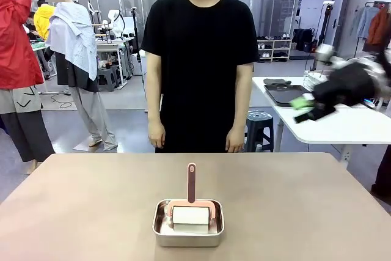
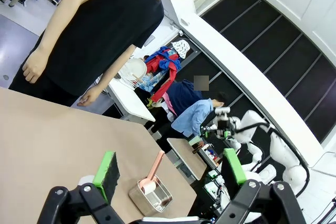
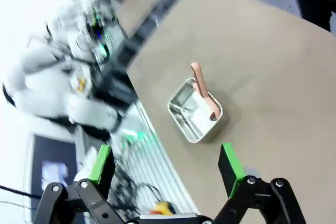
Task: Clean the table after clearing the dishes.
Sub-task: Place the Lint Roller back on top of the Airtight Container.
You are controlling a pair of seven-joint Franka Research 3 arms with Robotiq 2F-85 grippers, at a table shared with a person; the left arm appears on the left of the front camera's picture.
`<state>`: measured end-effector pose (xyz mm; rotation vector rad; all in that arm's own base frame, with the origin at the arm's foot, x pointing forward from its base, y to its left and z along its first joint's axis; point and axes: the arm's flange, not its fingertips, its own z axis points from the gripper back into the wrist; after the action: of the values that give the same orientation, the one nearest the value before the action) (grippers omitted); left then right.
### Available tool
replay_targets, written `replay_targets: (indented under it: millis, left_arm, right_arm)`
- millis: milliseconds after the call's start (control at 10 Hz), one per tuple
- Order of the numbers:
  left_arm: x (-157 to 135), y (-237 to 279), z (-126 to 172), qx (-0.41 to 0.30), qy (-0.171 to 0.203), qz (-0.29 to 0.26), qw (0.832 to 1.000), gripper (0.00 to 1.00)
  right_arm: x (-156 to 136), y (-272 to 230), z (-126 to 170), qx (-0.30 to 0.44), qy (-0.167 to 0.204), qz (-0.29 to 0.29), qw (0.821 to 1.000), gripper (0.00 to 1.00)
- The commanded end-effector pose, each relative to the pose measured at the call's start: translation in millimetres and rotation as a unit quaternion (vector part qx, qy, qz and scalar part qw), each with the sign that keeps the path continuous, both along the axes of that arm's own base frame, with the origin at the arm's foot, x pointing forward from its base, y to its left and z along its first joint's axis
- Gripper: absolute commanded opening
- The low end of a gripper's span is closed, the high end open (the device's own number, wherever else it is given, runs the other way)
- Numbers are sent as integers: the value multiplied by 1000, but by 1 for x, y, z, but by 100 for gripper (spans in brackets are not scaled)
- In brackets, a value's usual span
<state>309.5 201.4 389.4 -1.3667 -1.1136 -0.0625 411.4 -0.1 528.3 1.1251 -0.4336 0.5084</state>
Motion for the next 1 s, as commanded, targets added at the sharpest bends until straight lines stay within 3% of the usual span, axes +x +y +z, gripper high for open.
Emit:
replay_targets:
  millis: [0, 300, 600, 700, 800, 900]
  left_arm:
    - [-5, 1, 1, -2, -3, -3, 1000, 100]
    - [-5, 1, 1, -2, -3, -3, 1000, 100]
    - [-5, 1, 1, -2, -3, -3, 1000, 100]
    - [-5, 1, 1, -2, -3, -3, 1000, 100]
    - [-5, 1, 1, -2, -3, -3, 1000, 100]
    - [-5, 1, 1, -2, -3, -3, 1000, 100]
  right_arm:
    - [-54, -57, -25, 175, -1, -203, 963, 100]
    - [-107, -142, -68, 256, 44, -332, 907, 100]
    - [-119, -160, -118, 286, 110, -399, 864, 100]
    - [-115, -158, -121, 276, 102, -394, 871, 100]
    - [-98, -214, -99, 269, 98, -387, 877, 100]
    - [-98, -214, -99, 269, 98, -387, 877, 100]
